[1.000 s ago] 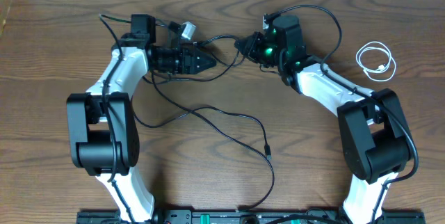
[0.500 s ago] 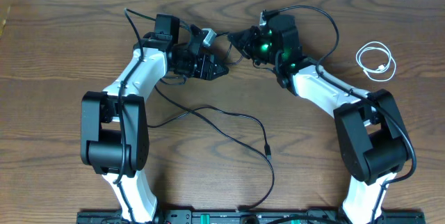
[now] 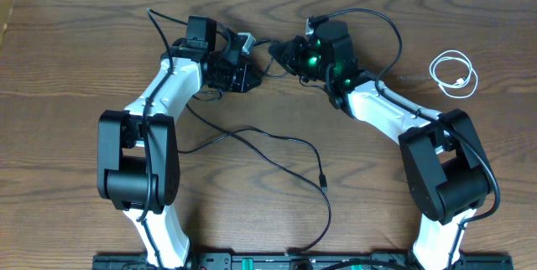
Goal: Untangle cables
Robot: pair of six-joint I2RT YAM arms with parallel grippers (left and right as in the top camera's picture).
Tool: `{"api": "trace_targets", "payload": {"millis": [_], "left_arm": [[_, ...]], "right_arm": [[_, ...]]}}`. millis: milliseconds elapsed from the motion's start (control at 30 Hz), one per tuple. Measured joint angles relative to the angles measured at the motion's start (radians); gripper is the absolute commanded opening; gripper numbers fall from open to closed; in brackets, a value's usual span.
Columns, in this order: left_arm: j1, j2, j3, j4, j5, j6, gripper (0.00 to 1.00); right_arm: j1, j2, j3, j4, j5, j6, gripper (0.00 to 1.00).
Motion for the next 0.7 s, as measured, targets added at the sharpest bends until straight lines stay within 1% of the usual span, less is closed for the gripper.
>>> {"api": "trace_targets", "payload": {"millis": [167,200,267,300,333,367,433,467,533,633,700], "left_arm": [[0.003,0.000,0.000,0.010,-0.087,-0.069,0.08],[0.006,0.000,0.000,0.010,-0.100,-0.083,0.15],[0.018,0.000,0.000,0.013,-0.124,-0.114,0.34],[0.024,0.000,0.000,0.013,-0.132,-0.116,0.46],[0.031,0.000,0.000,0.013,-0.138,-0.129,0.54],[0.035,0.000,0.000,0.012,-0.140,-0.132,0.68],[0.043,0.000,0.000,0.007,-0.132,-0.129,0.72],[0.047,0.000,0.000,-0.002,-0.101,-0.126,0.74],[0.046,0.000,0.000,-0.011,0.013,-0.070,0.76],[0.044,0.000,0.000,-0.032,0.200,0.037,0.76],[0.043,0.000,0.000,-0.032,0.265,0.076,0.76]], "right_arm": [[0.000,0.000,0.001,-0.137,0.056,-0.064,0.01],[0.000,0.000,0.001,-0.149,0.063,-0.071,0.01],[0.000,0.000,0.000,-0.154,0.072,-0.080,0.01],[0.000,0.000,0.000,-0.149,0.072,-0.082,0.01],[0.000,0.000,0.001,-0.147,0.073,-0.082,0.01],[0.000,0.000,0.000,-0.144,0.075,-0.079,0.01],[0.000,0.000,0.000,-0.137,0.076,-0.065,0.01],[0.000,0.000,0.000,-0.132,0.079,-0.052,0.01],[0.000,0.000,0.001,-0.120,0.079,-0.016,0.01],[0.000,0.000,0.000,-0.105,0.079,0.021,0.01],[0.000,0.000,0.000,-0.091,0.074,0.053,0.01]]}}
